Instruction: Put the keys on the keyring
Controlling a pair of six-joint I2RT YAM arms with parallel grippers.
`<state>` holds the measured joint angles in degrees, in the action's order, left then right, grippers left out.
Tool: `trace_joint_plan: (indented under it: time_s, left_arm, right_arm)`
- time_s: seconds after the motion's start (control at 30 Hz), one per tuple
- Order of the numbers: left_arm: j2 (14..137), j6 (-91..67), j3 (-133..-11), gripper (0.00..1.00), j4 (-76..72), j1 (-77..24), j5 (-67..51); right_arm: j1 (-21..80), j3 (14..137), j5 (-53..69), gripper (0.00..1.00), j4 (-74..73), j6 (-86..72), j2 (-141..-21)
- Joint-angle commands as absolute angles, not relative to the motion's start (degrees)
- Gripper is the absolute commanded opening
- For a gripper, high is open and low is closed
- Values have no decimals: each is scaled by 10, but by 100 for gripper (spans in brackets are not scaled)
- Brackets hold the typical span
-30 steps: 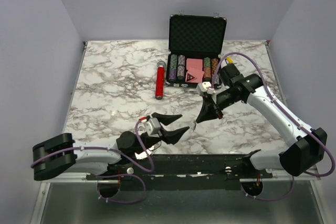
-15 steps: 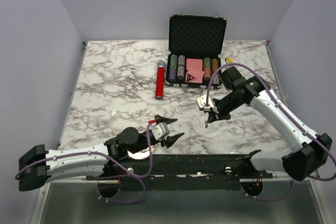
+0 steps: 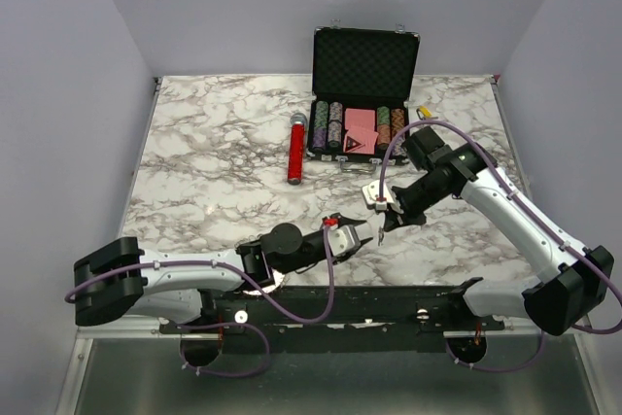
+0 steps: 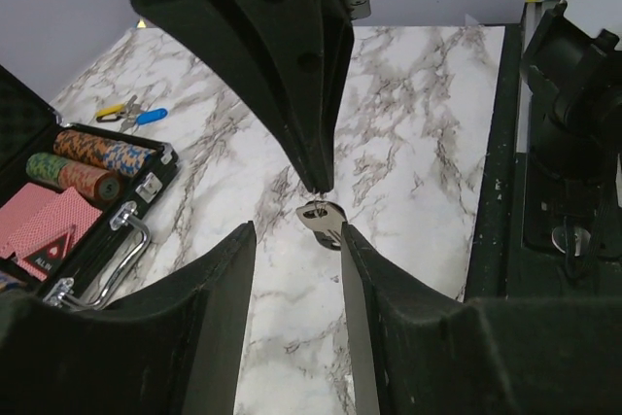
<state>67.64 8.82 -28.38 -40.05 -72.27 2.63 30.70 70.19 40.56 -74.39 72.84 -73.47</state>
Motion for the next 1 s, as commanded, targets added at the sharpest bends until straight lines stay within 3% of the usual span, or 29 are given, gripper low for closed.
trace_joint_plan:
  time_s: [0.0,0.2,0.67,0.97]
  left_arm:
    - [700,88,-301,47,-445,-733,-15]
    - [718,84,-301,46,-459,-734,-16]
    - [739,92,-315,32,-458,-735,-5]
    - [740,94,-316,32,-447,-735,-4]
  right_arm:
    - [311,694,418,1,-736,717,-725]
    - [311,698,439,1,-732,711,-728]
    - [311,700,470,1,-737,708,-727]
    - [311,703,476,1,-740,708,-725]
